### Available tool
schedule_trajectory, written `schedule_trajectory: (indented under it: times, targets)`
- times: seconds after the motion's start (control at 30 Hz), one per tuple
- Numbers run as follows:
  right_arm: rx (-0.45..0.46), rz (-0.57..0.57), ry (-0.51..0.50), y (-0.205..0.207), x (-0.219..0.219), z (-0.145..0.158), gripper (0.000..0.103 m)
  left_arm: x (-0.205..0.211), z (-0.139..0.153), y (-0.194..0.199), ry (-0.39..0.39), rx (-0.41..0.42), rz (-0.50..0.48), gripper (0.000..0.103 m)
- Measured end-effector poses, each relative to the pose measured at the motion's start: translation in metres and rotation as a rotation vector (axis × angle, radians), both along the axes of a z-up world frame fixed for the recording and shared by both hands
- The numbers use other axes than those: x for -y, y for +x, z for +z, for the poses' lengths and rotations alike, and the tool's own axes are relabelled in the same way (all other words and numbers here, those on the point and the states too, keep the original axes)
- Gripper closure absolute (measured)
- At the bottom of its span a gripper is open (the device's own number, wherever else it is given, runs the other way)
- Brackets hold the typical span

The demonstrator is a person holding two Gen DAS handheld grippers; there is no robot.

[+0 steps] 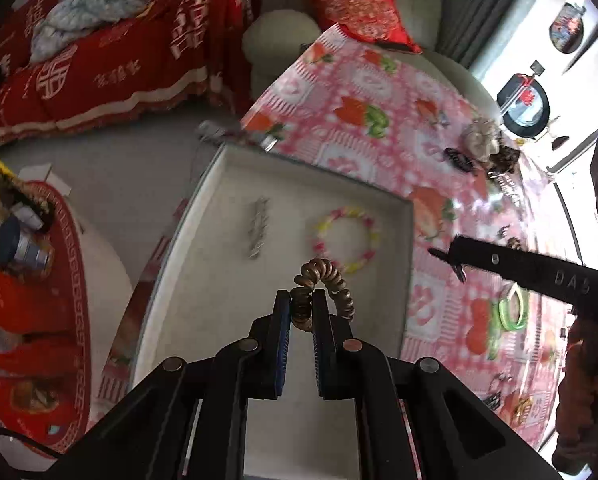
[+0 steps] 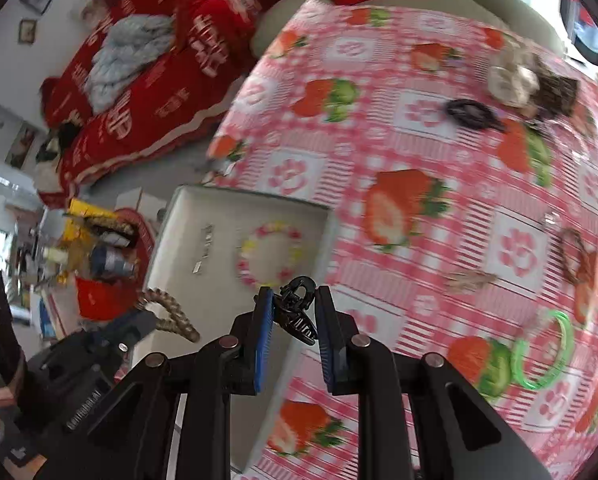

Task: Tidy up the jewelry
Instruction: 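Carry both items to the white tray and release them inside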

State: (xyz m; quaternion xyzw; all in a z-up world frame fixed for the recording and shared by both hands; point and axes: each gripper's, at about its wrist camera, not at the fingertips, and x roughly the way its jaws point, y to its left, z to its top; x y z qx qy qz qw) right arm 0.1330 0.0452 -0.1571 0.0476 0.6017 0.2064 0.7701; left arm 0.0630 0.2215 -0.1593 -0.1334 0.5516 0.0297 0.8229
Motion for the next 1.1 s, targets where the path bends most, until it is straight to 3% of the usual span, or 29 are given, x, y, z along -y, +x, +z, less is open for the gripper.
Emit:
schedule_trajectory:
  times: [0.4, 1.1]
  targets:
    - [-0.047, 0.087, -0.033, 0.014, -0.052, -0.038, 0.080, -0.029, -0.047, 0.000, 0.018, -0.085, 0.052, 0.086]
    - [-0.079, 0.076, -0.118, 0.043, -0.069, -0.086, 0.080, -0.028, -0.068, 0.031, 0.165, -0.106, 0.018, 0.085]
